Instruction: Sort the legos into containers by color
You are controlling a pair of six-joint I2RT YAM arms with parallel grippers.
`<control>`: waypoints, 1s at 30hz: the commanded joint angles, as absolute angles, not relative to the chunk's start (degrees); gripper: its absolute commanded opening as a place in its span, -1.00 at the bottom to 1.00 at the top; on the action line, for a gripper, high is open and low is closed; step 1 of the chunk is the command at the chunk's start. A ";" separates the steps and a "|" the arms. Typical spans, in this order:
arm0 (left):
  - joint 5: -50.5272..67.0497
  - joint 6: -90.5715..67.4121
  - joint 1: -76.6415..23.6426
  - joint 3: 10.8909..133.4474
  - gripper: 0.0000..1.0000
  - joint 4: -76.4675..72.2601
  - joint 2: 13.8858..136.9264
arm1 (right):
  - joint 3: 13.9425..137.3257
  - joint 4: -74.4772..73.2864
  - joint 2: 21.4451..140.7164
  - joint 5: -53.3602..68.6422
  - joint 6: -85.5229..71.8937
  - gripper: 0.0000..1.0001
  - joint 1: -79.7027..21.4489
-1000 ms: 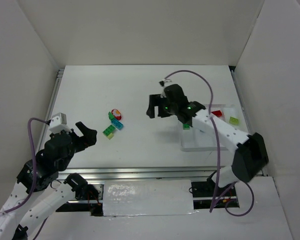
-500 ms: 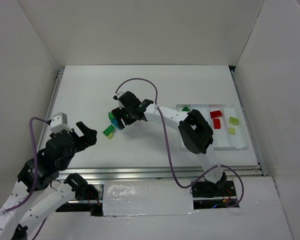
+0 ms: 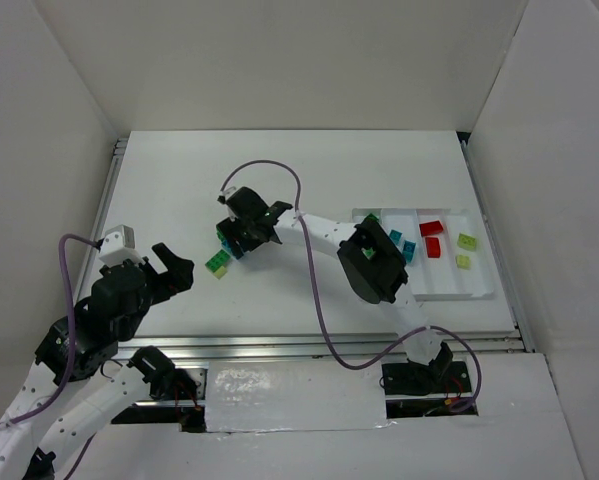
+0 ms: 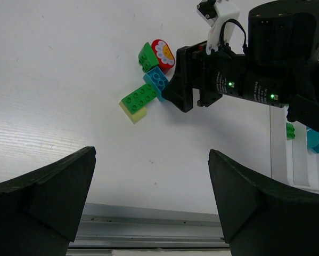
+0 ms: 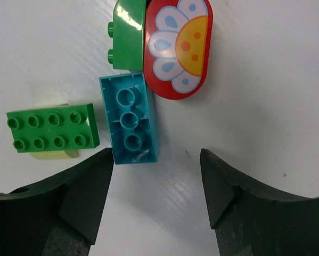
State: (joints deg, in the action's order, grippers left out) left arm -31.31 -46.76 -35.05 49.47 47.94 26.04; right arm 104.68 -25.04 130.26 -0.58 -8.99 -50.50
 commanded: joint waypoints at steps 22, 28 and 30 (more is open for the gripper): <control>-31.02 -46.05 -35.24 49.66 0.99 46.05 25.49 | 108.20 -24.97 132.65 -5.54 -6.86 -0.46 -52.82; -30.85 -45.97 -35.33 49.48 0.99 45.88 25.40 | 90.47 -19.00 115.62 -8.08 -8.69 -0.77 -52.82; -30.68 -45.88 -35.33 49.48 0.99 45.79 25.66 | 84.13 -18.63 109.47 -9.74 -11.23 -0.78 -50.99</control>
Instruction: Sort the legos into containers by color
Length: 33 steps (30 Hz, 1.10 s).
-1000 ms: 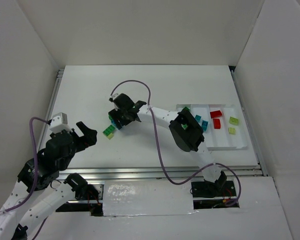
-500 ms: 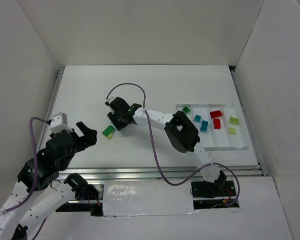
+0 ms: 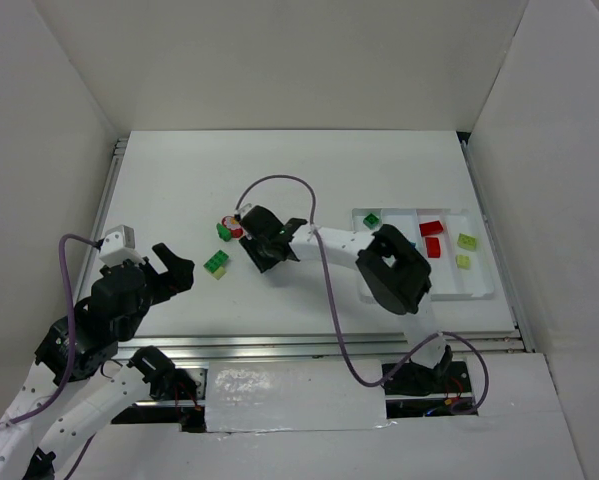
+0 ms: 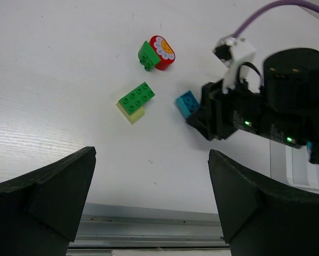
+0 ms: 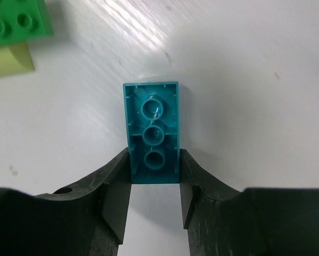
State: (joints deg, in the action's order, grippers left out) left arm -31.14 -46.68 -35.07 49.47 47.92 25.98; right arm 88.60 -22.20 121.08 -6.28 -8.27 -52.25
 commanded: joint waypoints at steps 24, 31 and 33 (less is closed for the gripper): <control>-30.41 -45.79 -35.59 49.40 0.99 45.70 25.23 | 66.01 -25.75 96.77 -12.39 -26.54 -0.60 -3.79; -30.23 -45.70 -35.51 49.40 0.99 45.62 25.66 | 64.25 -25.13 96.59 -12.39 -27.86 -0.24 -3.08; -30.15 -45.70 -35.51 49.39 0.99 45.53 25.58 | 64.07 -25.23 96.07 -13.01 -27.95 0.02 -3.08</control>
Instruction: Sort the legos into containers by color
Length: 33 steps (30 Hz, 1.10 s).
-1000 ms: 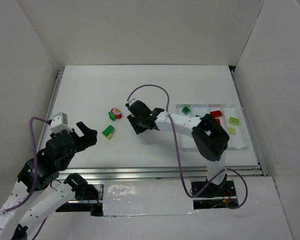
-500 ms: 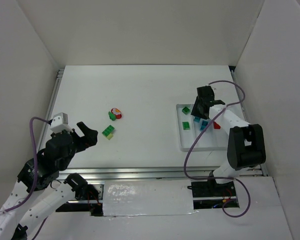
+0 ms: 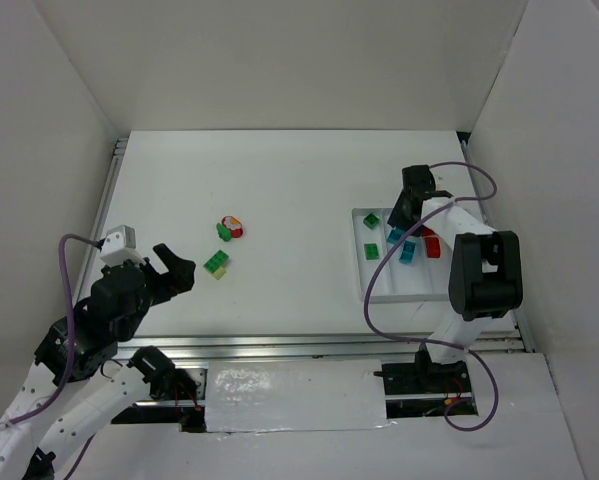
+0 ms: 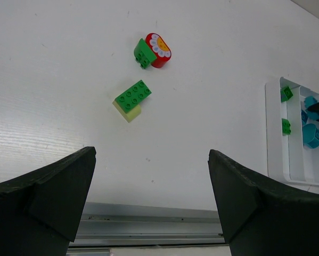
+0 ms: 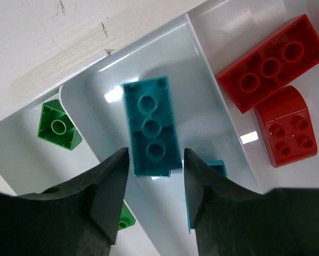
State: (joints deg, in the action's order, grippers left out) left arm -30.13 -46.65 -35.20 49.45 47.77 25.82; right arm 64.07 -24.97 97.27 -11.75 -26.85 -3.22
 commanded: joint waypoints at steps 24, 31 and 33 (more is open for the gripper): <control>-33.31 -48.25 -35.51 49.75 0.99 47.46 25.31 | 69.16 -20.84 90.06 -4.66 -27.75 0.99 -38.73; -34.28 -49.13 -35.60 49.57 0.99 47.81 24.70 | 88.01 -27.48 107.64 -19.49 -43.13 1.00 -53.67; -34.37 -49.04 -35.60 49.75 0.99 47.99 25.05 | 96.79 -32.13 114.24 -24.86 -49.46 0.99 -56.93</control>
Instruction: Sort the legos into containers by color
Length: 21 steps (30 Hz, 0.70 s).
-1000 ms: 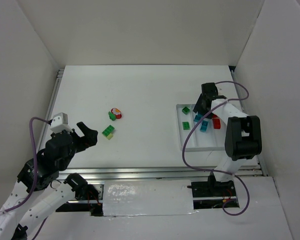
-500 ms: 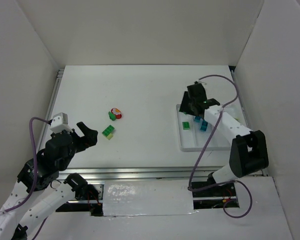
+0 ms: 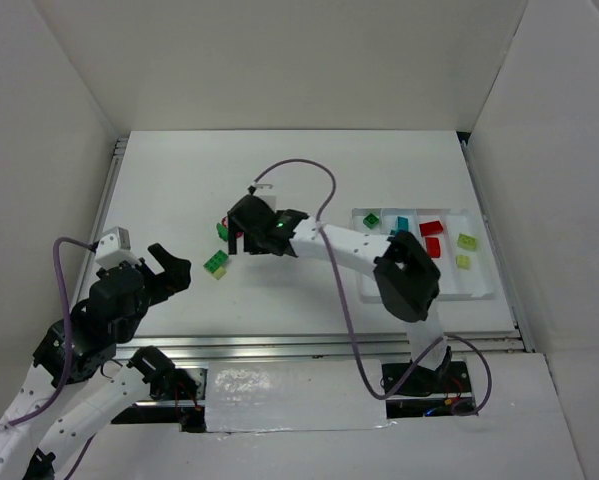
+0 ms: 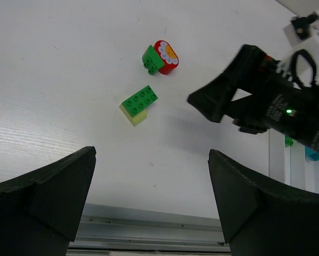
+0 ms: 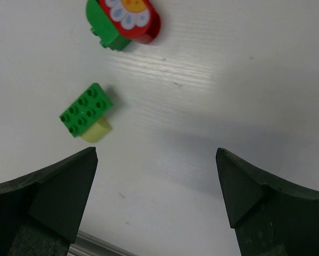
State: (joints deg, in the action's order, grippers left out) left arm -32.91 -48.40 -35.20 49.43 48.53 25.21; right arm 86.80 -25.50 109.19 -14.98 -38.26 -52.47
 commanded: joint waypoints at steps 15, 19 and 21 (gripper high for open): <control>-33.40 -48.25 -35.60 49.40 0.99 47.20 23.38 | 123.30 -41.48 138.68 -31.03 -60.39 0.98 -63.11; -32.96 -47.99 -35.60 49.40 0.99 47.02 23.29 | 123.84 -38.95 141.06 -29.98 -59.60 0.92 -62.14; -32.78 -47.90 -35.68 49.48 0.99 46.93 23.29 | 124.45 -37.44 142.03 -29.18 -59.06 0.88 -61.53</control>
State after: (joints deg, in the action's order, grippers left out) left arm -32.97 -48.27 -35.38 49.43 48.56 23.77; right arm 121.60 -38.46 141.14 -28.27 -58.83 -62.59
